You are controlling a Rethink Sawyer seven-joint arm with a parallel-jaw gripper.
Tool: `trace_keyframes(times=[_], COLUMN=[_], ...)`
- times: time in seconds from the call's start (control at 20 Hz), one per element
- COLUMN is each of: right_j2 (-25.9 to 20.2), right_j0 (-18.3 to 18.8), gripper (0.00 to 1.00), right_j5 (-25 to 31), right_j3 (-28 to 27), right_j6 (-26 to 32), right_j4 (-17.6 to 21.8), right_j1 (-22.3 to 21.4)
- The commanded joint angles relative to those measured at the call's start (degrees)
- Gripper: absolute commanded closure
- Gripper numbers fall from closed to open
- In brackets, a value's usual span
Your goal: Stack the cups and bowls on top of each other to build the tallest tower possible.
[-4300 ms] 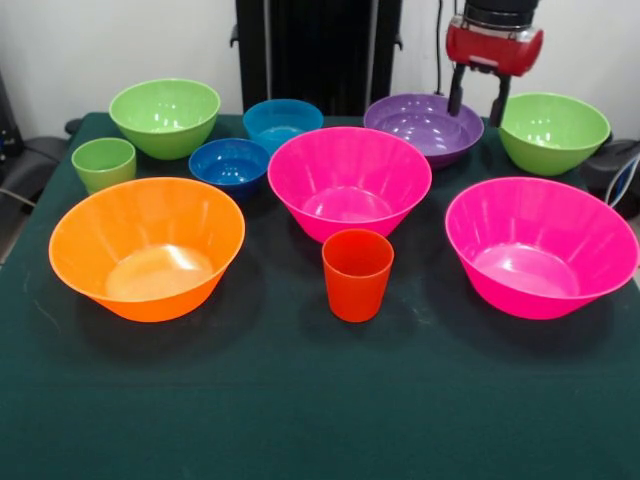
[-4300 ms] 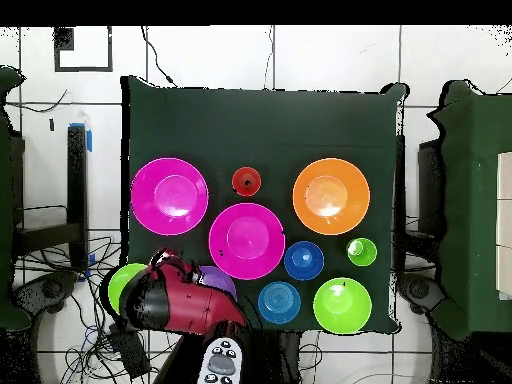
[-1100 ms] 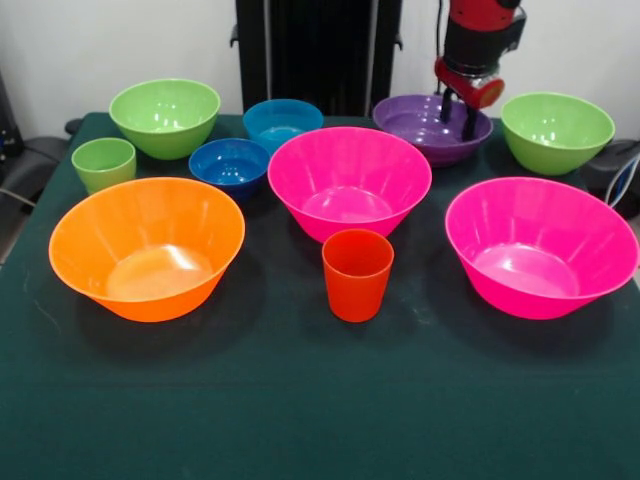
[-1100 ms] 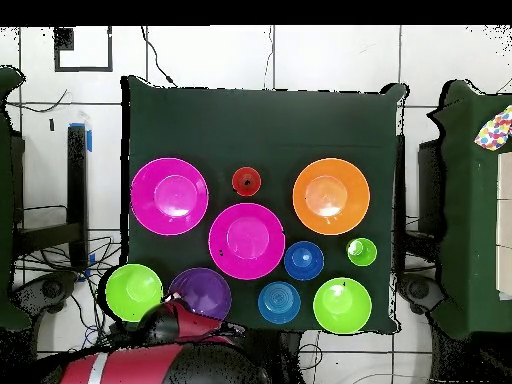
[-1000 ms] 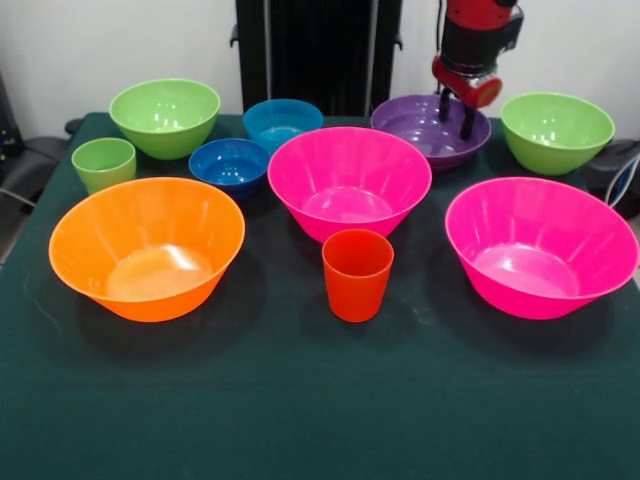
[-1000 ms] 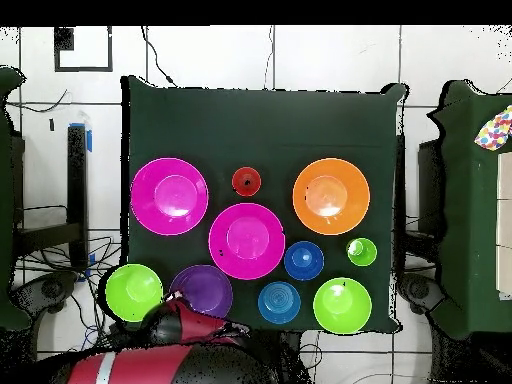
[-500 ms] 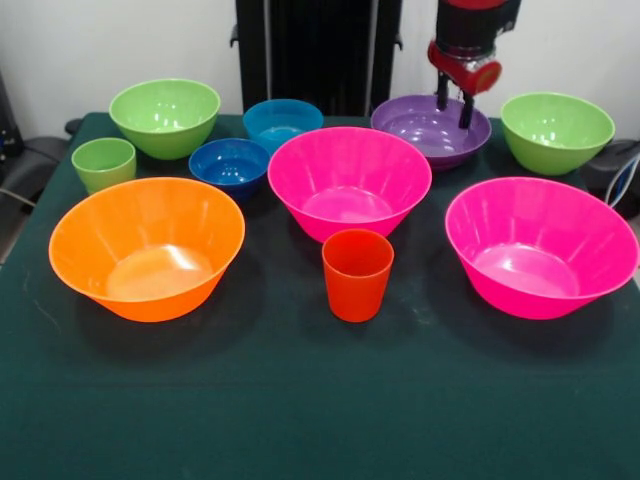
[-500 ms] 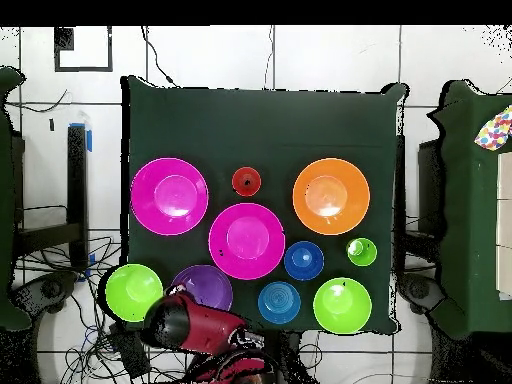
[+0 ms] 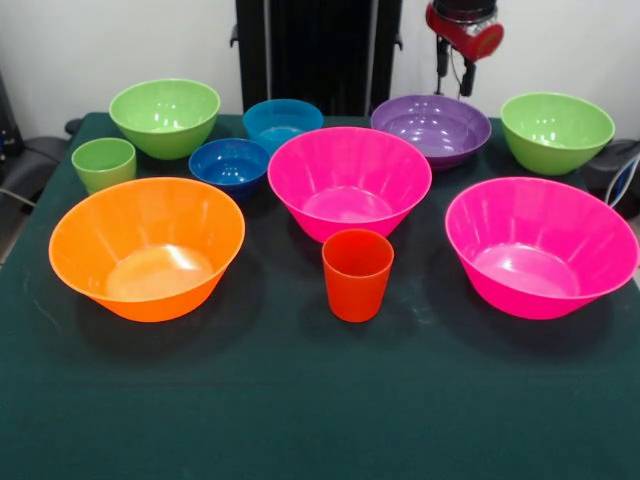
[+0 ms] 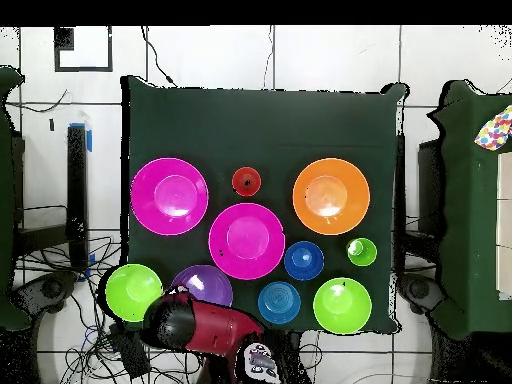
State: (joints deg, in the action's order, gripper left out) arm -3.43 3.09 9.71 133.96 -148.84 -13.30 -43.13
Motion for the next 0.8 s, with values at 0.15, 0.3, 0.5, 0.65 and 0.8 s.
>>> trace_keyframes(times=[0.15, 0.3, 0.5, 0.65, 0.8], right_j2=[-3.49, -4.45, -4.59, -4.66, -4.90], right_j0=[0.15, 0.34, -0.04, -0.27, -0.03], gripper=[0.00, 0.00, 0.00, 0.00, 0.00], right_j5=[-0.91, -3.75, -6.55, -7.40, -8.45], right_j3=[-4.50, -5.63, -7.30, -8.27, -8.38], right_j6=[-2.12, -2.71, -3.28, -3.49, -3.75], right_j4=[1.92, 1.84, 1.96, 1.93, 2.07], right_j1=[4.05, 6.60, 9.37, 10.51, 10.84])
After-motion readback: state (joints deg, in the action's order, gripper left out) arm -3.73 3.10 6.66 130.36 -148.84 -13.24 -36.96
